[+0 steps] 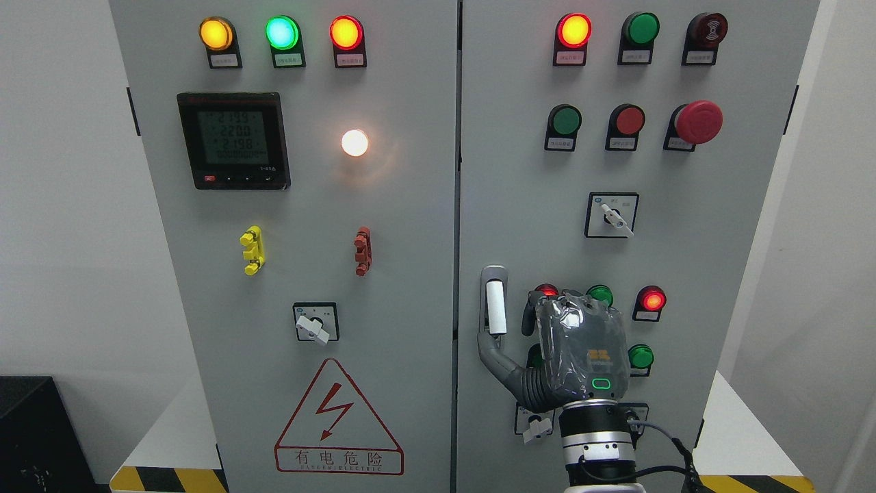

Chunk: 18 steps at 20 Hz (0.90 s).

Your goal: Release door handle

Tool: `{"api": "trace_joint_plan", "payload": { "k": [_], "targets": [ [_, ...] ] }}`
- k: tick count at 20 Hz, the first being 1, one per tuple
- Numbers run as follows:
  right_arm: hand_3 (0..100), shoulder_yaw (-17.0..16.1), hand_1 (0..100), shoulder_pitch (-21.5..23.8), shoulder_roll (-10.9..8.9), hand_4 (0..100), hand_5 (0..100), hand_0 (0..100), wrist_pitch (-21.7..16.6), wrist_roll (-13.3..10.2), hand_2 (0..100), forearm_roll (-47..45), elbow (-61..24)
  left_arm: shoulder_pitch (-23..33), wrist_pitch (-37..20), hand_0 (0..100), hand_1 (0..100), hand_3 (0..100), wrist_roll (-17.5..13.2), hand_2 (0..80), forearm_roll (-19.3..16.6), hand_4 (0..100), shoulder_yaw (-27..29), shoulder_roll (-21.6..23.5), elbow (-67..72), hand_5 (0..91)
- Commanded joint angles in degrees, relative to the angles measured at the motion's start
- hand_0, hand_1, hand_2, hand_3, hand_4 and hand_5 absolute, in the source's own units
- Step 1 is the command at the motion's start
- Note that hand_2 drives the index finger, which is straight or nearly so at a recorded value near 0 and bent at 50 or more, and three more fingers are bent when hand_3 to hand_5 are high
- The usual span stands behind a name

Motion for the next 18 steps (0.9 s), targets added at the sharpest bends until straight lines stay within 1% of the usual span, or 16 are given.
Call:
{"api": "trace_joint_plan", "payload": {
  "k": [1, 4, 9, 18],
  "targets": [
    [97, -0.2, 43, 0.1, 0.05, 79, 71, 27, 0.1, -0.2, 72, 0.0, 0.0, 0.0, 0.0, 0, 0, 11, 0.0, 4.6, 0.0, 0, 0.0, 0.0, 0.0, 0.0],
    [97, -1.0, 43, 0.2, 0.05, 79, 71, 29, -0.1, -0.4, 72, 0.0, 0.0, 0.0, 0.0, 0, 0, 11, 0.0, 4.6, 0.0, 0, 0.0, 0.0, 0.0, 0.0],
    [97, -1.1, 44, 0.2, 0.05, 79, 71, 32, -0.1, -0.5, 72, -1.4, -0.2, 0.0, 0.0, 0, 0, 11, 0.0, 4.6, 0.0, 0, 0.0, 0.0, 0.0, 0.0],
    [97, -1.2, 44, 0.3, 0.05, 78, 71, 32, -0.1, -0.6, 72, -1.5, -0.2, 0.0, 0.0, 0, 0, 11, 0.0, 4.6, 0.0, 0, 0.0, 0.0, 0.0, 0.0]
  ]
}}
